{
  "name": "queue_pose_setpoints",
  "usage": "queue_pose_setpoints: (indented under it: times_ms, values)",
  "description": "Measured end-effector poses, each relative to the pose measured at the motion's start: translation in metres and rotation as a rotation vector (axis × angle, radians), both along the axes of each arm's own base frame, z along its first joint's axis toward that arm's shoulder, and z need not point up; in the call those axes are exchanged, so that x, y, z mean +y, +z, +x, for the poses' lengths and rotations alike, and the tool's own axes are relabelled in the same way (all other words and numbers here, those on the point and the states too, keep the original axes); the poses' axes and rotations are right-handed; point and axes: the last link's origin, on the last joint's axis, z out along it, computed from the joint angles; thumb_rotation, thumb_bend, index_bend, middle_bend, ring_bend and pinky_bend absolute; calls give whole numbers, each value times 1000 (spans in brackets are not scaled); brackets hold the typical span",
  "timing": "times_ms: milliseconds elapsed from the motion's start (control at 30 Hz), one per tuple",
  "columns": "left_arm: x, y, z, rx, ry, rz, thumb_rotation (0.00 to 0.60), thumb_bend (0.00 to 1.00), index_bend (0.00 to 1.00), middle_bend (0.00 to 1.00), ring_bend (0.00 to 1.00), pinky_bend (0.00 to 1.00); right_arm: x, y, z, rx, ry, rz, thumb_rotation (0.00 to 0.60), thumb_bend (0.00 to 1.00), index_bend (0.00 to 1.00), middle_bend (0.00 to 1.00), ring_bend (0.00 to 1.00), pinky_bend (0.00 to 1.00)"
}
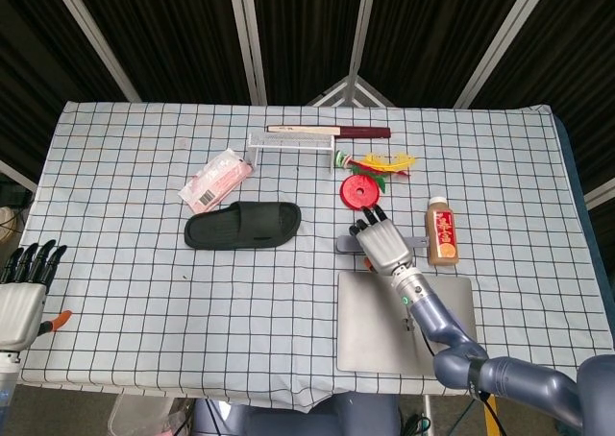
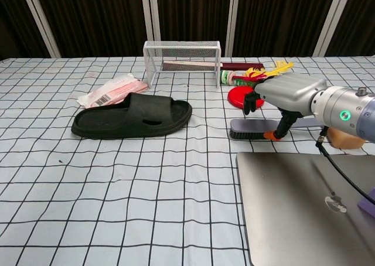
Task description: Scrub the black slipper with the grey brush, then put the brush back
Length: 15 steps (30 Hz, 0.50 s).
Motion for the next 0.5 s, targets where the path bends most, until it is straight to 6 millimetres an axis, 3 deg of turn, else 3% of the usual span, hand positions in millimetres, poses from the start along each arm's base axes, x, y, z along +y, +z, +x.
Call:
queue_pose_setpoints:
  times_ms: [333,500]
  values:
    - [2,-3,-1,5,12,-12,600,69,0,26,19,6,-6,-2,-8,25,-25,1,600,346,337,310,102,116]
    - [3,-5,-2,8,18,-22,600,70,0,26,18,6,-8,-3,-8,22,-30,2,600,345,337,312,130,171]
